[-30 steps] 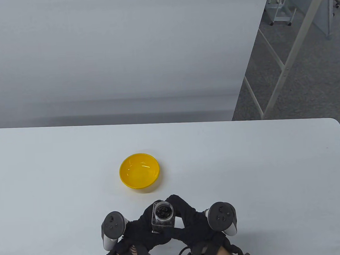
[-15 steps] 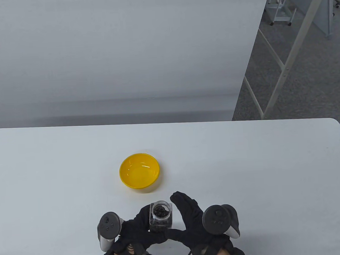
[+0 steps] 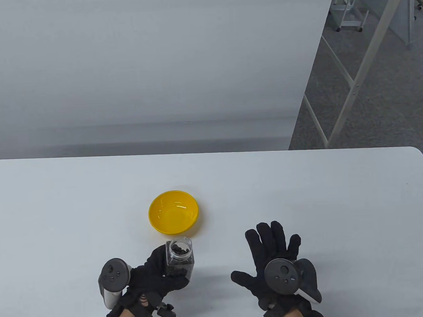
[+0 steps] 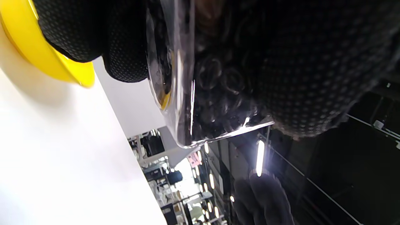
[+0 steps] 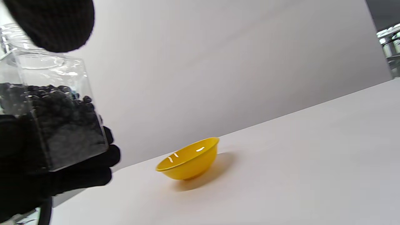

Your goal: Pour coffee beans from coffee jar into bowl

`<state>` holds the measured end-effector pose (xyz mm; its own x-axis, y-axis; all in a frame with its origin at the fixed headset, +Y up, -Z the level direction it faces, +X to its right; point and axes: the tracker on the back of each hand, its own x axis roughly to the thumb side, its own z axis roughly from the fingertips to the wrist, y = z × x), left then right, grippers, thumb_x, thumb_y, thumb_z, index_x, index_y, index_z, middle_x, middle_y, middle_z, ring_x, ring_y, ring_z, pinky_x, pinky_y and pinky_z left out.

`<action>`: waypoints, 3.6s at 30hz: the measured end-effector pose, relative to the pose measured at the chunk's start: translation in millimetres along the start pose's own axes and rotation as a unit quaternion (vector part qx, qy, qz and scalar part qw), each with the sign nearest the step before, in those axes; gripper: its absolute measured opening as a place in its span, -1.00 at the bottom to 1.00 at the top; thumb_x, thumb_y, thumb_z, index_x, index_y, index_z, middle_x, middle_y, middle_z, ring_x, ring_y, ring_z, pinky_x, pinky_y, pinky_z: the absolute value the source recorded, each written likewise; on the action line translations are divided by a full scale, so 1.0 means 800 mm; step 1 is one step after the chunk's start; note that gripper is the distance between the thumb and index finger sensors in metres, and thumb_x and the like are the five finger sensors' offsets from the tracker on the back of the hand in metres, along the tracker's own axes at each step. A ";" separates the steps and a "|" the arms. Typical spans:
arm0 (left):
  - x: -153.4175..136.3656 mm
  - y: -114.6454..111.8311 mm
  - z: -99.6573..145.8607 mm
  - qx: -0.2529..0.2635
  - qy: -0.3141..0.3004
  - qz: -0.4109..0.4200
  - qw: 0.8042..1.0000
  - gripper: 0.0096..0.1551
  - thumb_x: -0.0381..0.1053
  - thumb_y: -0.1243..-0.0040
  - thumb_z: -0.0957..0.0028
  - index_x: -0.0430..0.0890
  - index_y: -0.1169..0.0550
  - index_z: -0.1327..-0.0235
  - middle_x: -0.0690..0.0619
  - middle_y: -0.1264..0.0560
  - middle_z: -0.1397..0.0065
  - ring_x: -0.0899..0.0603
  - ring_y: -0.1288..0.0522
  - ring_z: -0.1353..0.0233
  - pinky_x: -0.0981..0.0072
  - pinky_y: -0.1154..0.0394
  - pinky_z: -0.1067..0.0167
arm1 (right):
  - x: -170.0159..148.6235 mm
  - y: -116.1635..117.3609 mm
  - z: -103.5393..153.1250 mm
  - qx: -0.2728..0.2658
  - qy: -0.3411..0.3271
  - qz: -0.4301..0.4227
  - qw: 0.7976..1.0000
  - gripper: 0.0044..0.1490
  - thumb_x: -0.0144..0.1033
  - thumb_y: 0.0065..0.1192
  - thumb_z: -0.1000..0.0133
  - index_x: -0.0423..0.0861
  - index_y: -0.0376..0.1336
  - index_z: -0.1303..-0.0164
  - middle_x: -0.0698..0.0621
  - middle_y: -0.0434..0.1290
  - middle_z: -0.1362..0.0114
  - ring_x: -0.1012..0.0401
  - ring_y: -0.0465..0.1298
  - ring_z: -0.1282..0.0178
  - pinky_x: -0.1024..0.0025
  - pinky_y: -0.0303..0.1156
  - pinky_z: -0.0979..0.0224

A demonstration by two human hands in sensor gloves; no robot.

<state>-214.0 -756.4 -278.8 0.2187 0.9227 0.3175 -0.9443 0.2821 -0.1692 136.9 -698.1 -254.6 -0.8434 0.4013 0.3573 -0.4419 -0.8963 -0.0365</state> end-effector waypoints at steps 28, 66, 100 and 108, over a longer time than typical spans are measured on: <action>-0.026 0.137 -0.057 0.130 0.067 -0.157 0.977 0.17 0.23 -0.61 0.50 -0.21 -0.32 -0.33 -0.23 -0.39 -0.34 -0.46 -0.55 -0.28 -0.29 -0.54 -0.12 | -0.098 0.002 0.058 0.002 0.153 0.120 0.981 0.28 0.53 0.07 0.14 0.11 -0.42 -0.49 -0.26 -0.50 -0.63 -0.33 -0.53 -0.57 -0.67 -0.59 -0.21; -0.052 0.157 -0.110 0.107 0.143 -0.364 0.914 0.16 0.11 -0.66 0.51 -0.11 -0.28 -0.37 -0.19 -0.33 -0.41 -0.48 -0.46 -0.36 -0.34 -0.45 -0.19 | -0.102 0.007 0.051 0.010 0.180 0.158 0.971 0.29 0.53 0.08 0.13 0.12 -0.44 -0.48 -0.25 -0.53 -0.62 -0.33 -0.55 -0.56 -0.67 -0.58 -0.21; -0.032 0.130 -0.129 0.039 0.081 -0.514 0.853 0.16 0.04 -0.68 0.49 -0.09 -0.28 -0.38 -0.19 -0.31 -0.43 -0.51 -0.41 -0.39 -0.36 -0.42 -0.22 | -0.103 0.005 0.051 0.018 0.196 0.165 0.966 0.29 0.56 0.04 0.13 0.17 -0.50 -0.44 -0.22 -0.61 -0.60 -0.33 -0.60 -0.53 -0.66 -0.60 -0.19; -0.029 0.124 -0.131 0.030 0.072 -0.544 0.836 0.16 0.04 -0.68 0.50 -0.09 -0.28 -0.38 -0.20 -0.31 -0.43 -0.51 -0.42 -0.38 -0.36 -0.42 -0.22 | -0.104 0.006 0.051 0.018 0.194 0.167 0.967 0.29 0.57 0.04 0.13 0.17 -0.50 -0.45 -0.22 -0.61 -0.60 -0.33 -0.59 -0.53 -0.66 -0.60 -0.19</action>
<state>-286.8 -722.4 -401.0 0.9789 0.1526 0.1361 -0.1775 0.9646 0.1949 217.5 -743.7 -246.1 -0.9913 0.1232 -0.0458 -0.1207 -0.9912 -0.0544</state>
